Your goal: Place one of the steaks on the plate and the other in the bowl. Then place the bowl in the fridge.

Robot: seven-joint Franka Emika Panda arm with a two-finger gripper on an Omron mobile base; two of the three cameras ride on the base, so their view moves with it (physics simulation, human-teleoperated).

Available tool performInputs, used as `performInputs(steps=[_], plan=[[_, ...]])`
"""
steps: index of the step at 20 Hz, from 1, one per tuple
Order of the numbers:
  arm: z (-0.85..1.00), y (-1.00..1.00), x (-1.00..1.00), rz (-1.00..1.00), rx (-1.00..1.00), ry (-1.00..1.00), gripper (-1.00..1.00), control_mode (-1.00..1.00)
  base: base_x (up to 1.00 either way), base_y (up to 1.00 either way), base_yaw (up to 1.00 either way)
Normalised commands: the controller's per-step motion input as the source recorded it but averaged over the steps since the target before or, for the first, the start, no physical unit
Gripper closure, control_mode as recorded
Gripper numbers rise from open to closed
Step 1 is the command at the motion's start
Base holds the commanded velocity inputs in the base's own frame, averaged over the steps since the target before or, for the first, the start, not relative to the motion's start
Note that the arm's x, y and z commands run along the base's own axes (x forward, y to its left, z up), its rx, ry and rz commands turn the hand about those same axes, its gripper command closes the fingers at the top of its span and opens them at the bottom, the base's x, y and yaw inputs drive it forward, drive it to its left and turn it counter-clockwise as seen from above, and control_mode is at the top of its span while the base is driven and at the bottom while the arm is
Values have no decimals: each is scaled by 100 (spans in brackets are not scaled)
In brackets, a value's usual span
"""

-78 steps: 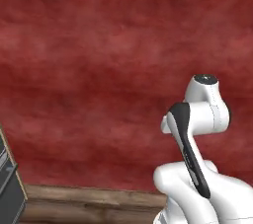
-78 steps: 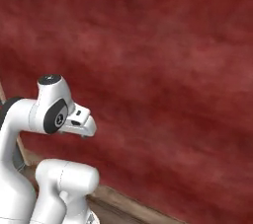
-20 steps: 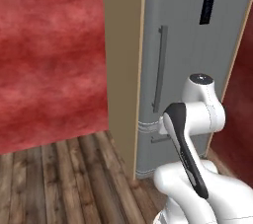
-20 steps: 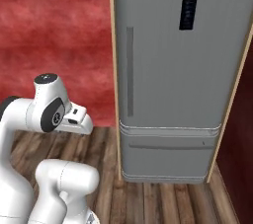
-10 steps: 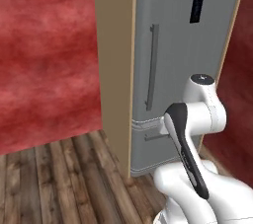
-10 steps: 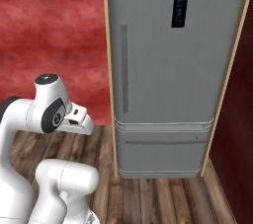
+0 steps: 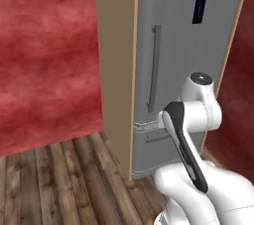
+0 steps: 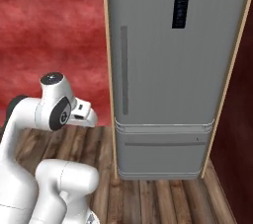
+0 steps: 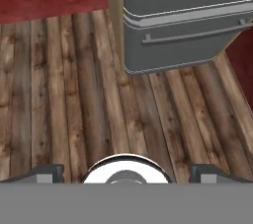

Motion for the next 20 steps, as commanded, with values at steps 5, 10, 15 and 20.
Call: performInputs(steps=[5, 10, 15, 20], plan=[[6, -30, 78, 8, 5, -6, -100, -100, 0, 0, 0], [18, -46, 99, 0, 14, -12, -100, -100, 0, 0, 0], [0, -11, 99, 0, 12, -18, -100, -100, 0, 0, 0], [16, -9, 56, 0, 4, -8, -100, -100, 0, 0, 0]])
